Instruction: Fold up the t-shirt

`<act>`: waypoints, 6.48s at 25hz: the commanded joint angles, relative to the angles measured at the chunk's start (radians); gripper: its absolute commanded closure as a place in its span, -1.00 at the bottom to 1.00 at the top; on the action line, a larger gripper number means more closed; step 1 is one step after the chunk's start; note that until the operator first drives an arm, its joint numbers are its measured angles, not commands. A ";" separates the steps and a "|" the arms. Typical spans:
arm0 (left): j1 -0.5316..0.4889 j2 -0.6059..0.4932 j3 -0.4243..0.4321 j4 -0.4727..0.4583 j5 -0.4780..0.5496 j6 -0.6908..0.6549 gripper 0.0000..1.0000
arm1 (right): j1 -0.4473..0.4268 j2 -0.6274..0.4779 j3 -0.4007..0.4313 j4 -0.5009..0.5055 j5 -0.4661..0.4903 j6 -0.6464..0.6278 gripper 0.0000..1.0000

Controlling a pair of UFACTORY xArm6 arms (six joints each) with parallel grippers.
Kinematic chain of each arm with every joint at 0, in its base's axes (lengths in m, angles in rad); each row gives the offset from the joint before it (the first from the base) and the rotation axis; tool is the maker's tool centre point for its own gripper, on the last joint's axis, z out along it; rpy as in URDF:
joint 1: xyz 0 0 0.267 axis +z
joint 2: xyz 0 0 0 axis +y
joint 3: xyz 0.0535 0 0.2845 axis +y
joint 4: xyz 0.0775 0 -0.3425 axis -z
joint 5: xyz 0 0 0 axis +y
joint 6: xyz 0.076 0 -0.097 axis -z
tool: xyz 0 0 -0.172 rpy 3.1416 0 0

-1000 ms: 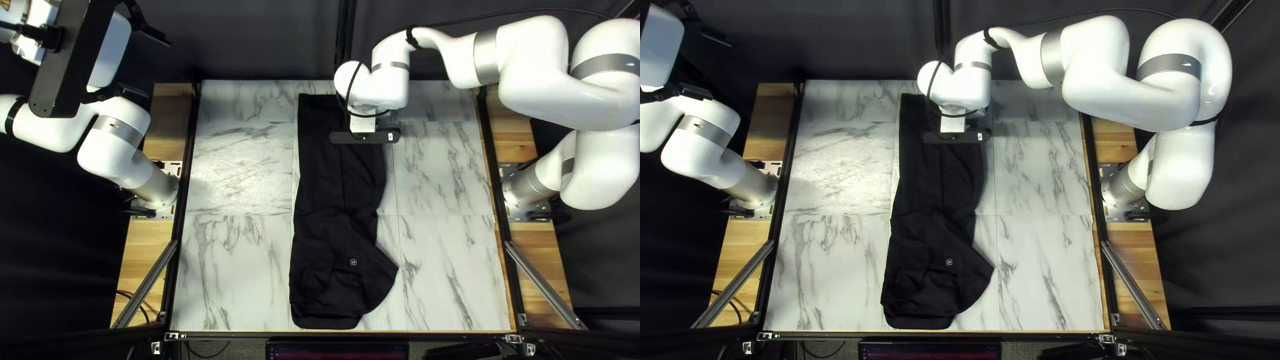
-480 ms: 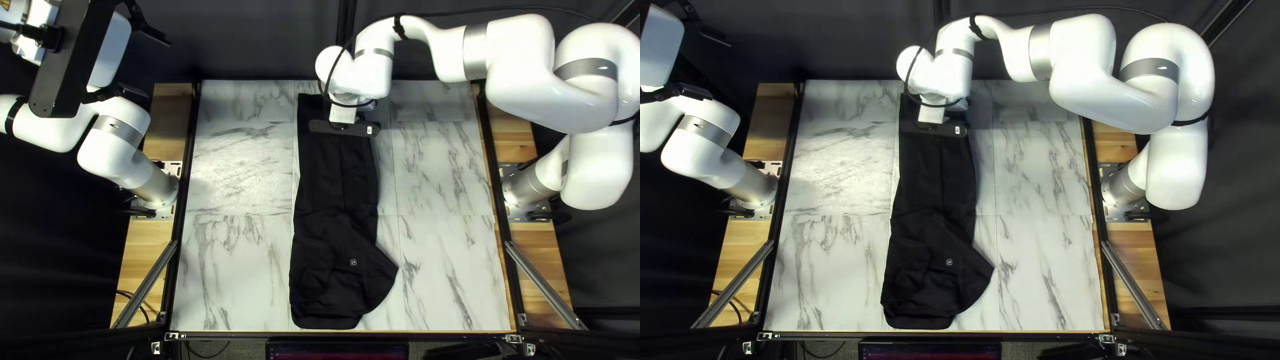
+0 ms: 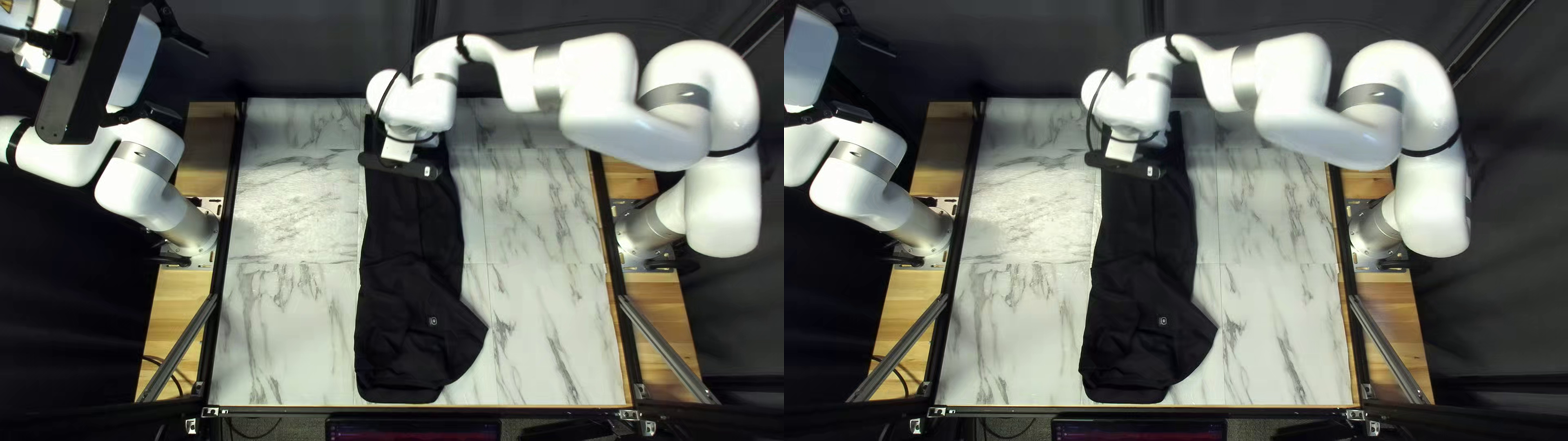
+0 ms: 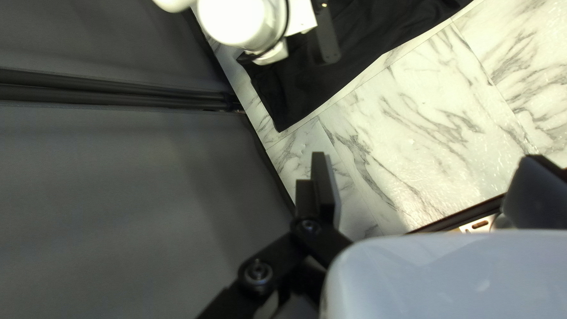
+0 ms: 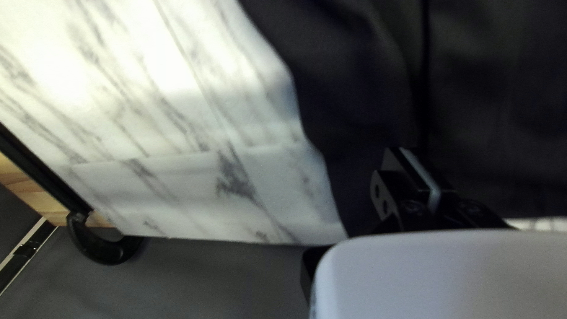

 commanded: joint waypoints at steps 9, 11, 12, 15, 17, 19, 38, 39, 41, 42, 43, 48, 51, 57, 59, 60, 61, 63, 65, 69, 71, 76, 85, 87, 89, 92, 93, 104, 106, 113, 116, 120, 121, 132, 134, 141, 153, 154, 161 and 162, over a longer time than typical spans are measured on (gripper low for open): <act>0.000 0.000 0.000 0.000 0.000 0.000 -1.00 | -0.045 -0.212 0.122 -0.030 0.019 0.091 1.00; 0.000 0.000 0.000 0.000 0.000 0.000 -1.00 | -0.042 -0.235 0.154 -0.036 -0.002 0.123 1.00; 0.000 0.000 0.000 0.000 0.000 0.000 -1.00 | -0.041 -0.251 0.176 -0.041 -0.016 0.145 1.00; 0.000 0.000 0.000 0.000 0.000 0.000 -1.00 | -0.041 -0.273 0.208 -0.049 -0.042 0.186 1.00; 0.000 0.000 0.000 0.000 0.000 0.000 -1.00 | -0.042 -0.270 0.206 -0.047 -0.054 0.202 1.00; 0.000 0.000 0.000 0.000 0.000 0.000 -1.00 | -0.043 -0.239 0.179 -0.042 -0.069 0.210 1.00; 0.000 0.000 0.000 0.000 0.000 0.000 -1.00 | -0.011 -0.157 0.365 -0.047 -0.346 0.322 1.00; 0.000 0.000 0.000 0.000 0.000 0.000 -1.00 | -0.014 -0.148 0.390 -0.042 -0.375 0.315 1.00; 0.000 0.000 0.000 0.000 0.000 0.000 -1.00 | -0.016 -0.139 0.410 -0.030 -0.400 0.291 1.00; 0.000 0.000 0.000 0.000 0.000 0.000 -1.00 | -0.015 -0.146 0.420 -0.021 -0.402 0.260 -0.85; 0.000 0.000 0.000 0.000 0.000 0.000 -1.00 | -0.013 -0.150 0.426 -0.021 -0.403 0.248 -1.00; 0.000 0.000 0.000 0.000 0.000 0.000 -1.00 | -0.009 -0.278 0.510 -0.053 -0.379 0.189 -1.00; 0.000 0.000 0.000 0.000 0.000 0.000 -1.00 | -0.008 -0.353 0.534 -0.075 -0.336 0.185 -1.00; 0.000 0.000 0.000 0.000 0.000 0.000 -1.00 | 0.014 -0.451 0.503 -0.120 -0.217 0.202 -1.00; 0.000 0.000 0.000 0.000 0.000 0.000 -1.00 | 0.016 -0.454 0.485 -0.135 -0.197 0.203 -1.00; 0.000 0.000 0.000 0.000 0.000 0.000 -1.00 | 0.014 -0.452 0.480 -0.142 -0.199 0.200 -1.00; 0.000 0.000 0.000 0.000 0.000 0.000 -1.00 | 0.013 -0.453 0.484 -0.150 -0.209 0.197 -1.00; 0.000 0.000 0.000 0.000 0.000 0.000 -1.00 | 0.013 -0.453 0.484 -0.150 -0.209 0.197 -1.00; 0.000 0.000 0.000 0.000 0.000 0.000 -1.00 | 0.013 -0.453 0.484 -0.150 -0.209 0.197 -1.00; 0.000 0.000 0.000 0.000 0.000 0.000 -1.00 | 0.013 -0.453 0.484 -0.150 -0.209 0.197 -1.00; 0.000 0.000 0.000 0.000 0.000 0.000 -1.00 | 0.015 -0.460 0.492 -0.151 -0.225 0.177 -1.00; 0.000 0.000 0.000 0.000 0.000 0.000 -1.00 | 0.014 -0.273 0.273 -0.213 -0.184 0.120 -1.00; 0.000 0.000 0.000 0.000 0.000 0.000 -1.00 | -0.012 -0.035 -0.012 -0.216 -0.002 0.032 -1.00; 0.000 0.000 0.000 0.000 0.000 0.000 -1.00 | -0.019 -0.002 -0.035 -0.202 0.031 0.003 -1.00; 0.000 0.000 0.000 0.000 0.000 0.000 -1.00 | -0.024 0.025 -0.062 -0.191 0.060 -0.022 -0.67; 0.000 0.000 0.000 0.000 0.000 0.000 -1.00 | -0.028 0.058 -0.099 -0.179 0.099 -0.050 0.81; 0.000 0.000 0.000 0.000 0.000 0.000 -1.00 | -0.028 0.067 -0.108 -0.178 0.110 -0.058 0.95; 0.000 0.000 0.000 0.000 0.000 0.000 -1.00 | -0.032 0.056 -0.032 -0.165 0.132 -0.099 1.00; 0.000 0.000 0.000 0.000 0.000 0.000 -1.00 | -0.031 0.009 0.023 -0.167 0.121 -0.077 1.00; 0.000 0.000 0.000 0.000 0.000 0.000 -1.00 | -0.024 -0.197 0.331 -0.179 0.035 0.091 1.00; 0.000 0.000 0.000 0.000 0.000 0.000 -1.00 | -0.028 -0.230 0.421 -0.171 -0.008 0.132 -0.22; 0.000 0.000 0.000 0.000 0.000 0.000 -1.00 | -0.023 -0.257 0.421 -0.160 0.028 0.165 -1.00; 0.000 0.000 0.000 0.000 0.000 0.000 -1.00 | -0.022 -0.260 0.415 -0.160 0.038 0.172 -1.00; 0.000 0.000 0.000 0.000 0.000 0.000 -1.00 | -0.048 -0.125 0.140 -0.199 0.145 0.143 -1.00; 0.000 0.000 0.000 0.000 0.000 0.000 -1.00 | -0.069 -0.080 0.092 -0.205 0.147 0.111 -1.00; 0.000 0.000 0.000 0.000 0.000 0.000 -1.00 | -0.093 -0.046 0.095 -0.195 0.134 0.075 -1.00; 0.000 0.000 0.000 0.000 0.000 0.000 -1.00 | -0.089 -0.041 0.198 -0.168 0.071 0.075 -0.78; 0.000 0.000 0.000 0.000 0.000 0.000 -1.00 | -0.088 -0.040 0.200 -0.167 0.072 0.072 -0.45; 0.000 0.000 0.000 0.000 0.000 0.000 -1.00 | -0.079 -0.069 0.235 -0.168 0.091 0.054 0.46; 0.000 0.000 0.000 0.000 0.000 0.000 -1.00 | -0.077 -0.084 0.251 -0.167 0.094 0.057 0.46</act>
